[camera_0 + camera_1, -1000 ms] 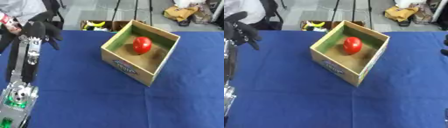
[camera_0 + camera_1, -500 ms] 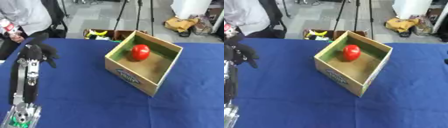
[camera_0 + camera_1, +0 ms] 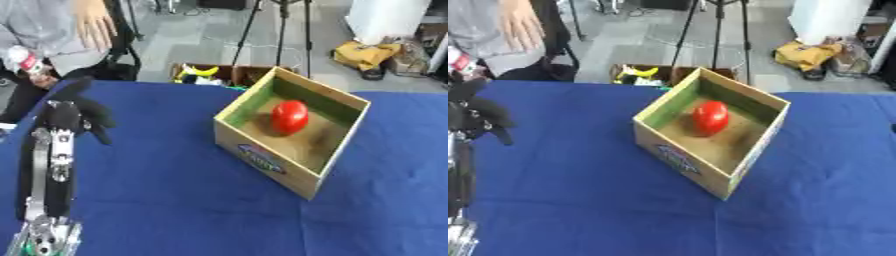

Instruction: Pick up objects on the table and place them in the box.

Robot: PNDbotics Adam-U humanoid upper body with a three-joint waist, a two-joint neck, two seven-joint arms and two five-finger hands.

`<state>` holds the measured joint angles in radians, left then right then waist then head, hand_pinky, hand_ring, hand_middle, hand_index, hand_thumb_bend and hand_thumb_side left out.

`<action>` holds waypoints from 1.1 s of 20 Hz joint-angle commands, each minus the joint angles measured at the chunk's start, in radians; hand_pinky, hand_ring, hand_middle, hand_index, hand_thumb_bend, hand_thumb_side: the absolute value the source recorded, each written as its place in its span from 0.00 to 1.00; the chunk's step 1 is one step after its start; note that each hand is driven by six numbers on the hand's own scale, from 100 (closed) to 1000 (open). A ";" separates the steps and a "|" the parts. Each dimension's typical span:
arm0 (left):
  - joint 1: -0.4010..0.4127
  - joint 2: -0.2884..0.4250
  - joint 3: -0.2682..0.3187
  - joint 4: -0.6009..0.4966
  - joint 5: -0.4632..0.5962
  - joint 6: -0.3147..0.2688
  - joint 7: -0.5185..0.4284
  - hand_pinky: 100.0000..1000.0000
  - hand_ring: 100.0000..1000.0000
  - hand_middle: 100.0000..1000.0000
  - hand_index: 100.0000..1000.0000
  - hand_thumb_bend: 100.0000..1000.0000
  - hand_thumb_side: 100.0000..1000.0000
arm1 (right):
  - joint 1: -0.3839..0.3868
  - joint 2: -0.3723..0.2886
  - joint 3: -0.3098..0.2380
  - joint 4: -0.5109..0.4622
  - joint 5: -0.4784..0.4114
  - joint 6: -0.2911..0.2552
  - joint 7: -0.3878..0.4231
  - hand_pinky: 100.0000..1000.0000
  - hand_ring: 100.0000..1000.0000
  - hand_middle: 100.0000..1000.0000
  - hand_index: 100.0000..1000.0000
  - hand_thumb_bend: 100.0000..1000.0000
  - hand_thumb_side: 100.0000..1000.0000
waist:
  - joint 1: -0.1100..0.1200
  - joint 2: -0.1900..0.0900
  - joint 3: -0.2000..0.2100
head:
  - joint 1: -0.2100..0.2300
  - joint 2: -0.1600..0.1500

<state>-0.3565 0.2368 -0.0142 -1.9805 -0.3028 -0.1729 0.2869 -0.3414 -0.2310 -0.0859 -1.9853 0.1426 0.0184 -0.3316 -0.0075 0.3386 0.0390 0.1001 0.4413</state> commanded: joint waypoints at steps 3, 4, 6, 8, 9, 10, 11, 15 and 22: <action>-0.003 0.005 0.011 -0.019 -0.007 -0.005 -0.005 0.24 0.42 0.44 0.82 0.17 1.00 | -0.003 -0.006 -0.006 -0.015 0.000 0.002 -0.002 0.74 0.80 0.72 0.74 0.00 1.00 | 0.000 -0.016 0.001 | -0.001 -0.017; -0.002 0.005 0.012 -0.019 -0.007 -0.005 -0.005 0.24 0.42 0.44 0.82 0.17 1.00 | -0.003 -0.006 -0.006 -0.015 0.000 0.002 -0.003 0.74 0.80 0.72 0.74 0.00 1.00 | 0.001 -0.016 0.001 | -0.001 -0.017; -0.002 0.004 0.012 -0.019 -0.008 -0.007 -0.004 0.24 0.42 0.44 0.81 0.17 1.00 | -0.003 -0.006 -0.006 -0.015 0.000 0.002 -0.004 0.74 0.80 0.72 0.75 0.00 1.00 | 0.001 -0.016 0.001 | -0.001 -0.016; -0.001 0.003 0.013 -0.019 -0.009 -0.008 -0.003 0.24 0.42 0.44 0.81 0.17 1.00 | -0.003 -0.006 -0.005 -0.015 0.000 0.002 -0.004 0.74 0.80 0.72 0.75 0.00 1.00 | 0.001 -0.015 0.001 | -0.001 -0.016; -0.001 0.003 0.013 -0.019 -0.010 -0.008 -0.003 0.24 0.42 0.44 0.81 0.17 1.00 | -0.003 -0.006 -0.005 -0.015 0.000 0.002 -0.004 0.74 0.80 0.72 0.75 0.00 1.00 | 0.002 -0.015 0.001 | -0.001 -0.016; 0.000 0.002 0.013 -0.019 -0.011 -0.008 -0.003 0.24 0.42 0.44 0.81 0.16 1.00 | -0.003 -0.006 -0.005 -0.015 0.001 0.003 -0.004 0.74 0.80 0.72 0.75 0.00 1.00 | 0.002 -0.014 0.001 | -0.001 -0.017; 0.001 0.001 0.013 -0.019 -0.011 -0.008 -0.003 0.24 0.42 0.44 0.81 0.17 1.00 | -0.003 -0.006 -0.005 -0.015 0.001 0.003 -0.004 0.74 0.80 0.72 0.75 0.00 1.00 | 0.002 -0.014 0.001 | -0.001 -0.018; 0.003 0.000 0.014 -0.019 -0.014 -0.008 -0.003 0.23 0.41 0.44 0.81 0.16 1.00 | -0.003 -0.005 -0.005 -0.015 0.002 0.003 -0.005 0.75 0.80 0.72 0.75 0.00 1.00 | 0.001 -0.013 0.001 | -0.001 -0.018; 0.005 -0.002 0.015 -0.019 -0.017 -0.008 -0.001 0.23 0.41 0.44 0.81 0.16 1.00 | -0.002 -0.005 -0.004 -0.015 0.004 0.005 -0.005 0.75 0.80 0.72 0.75 0.00 1.00 | 0.002 -0.010 0.002 | -0.002 -0.012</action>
<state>-0.3448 0.2285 -0.0082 -1.9805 -0.3162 -0.1767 0.2834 -0.3374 -0.2252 -0.0859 -1.9853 0.1433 0.0209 -0.3338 -0.0073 0.3448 0.0401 0.0997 0.4366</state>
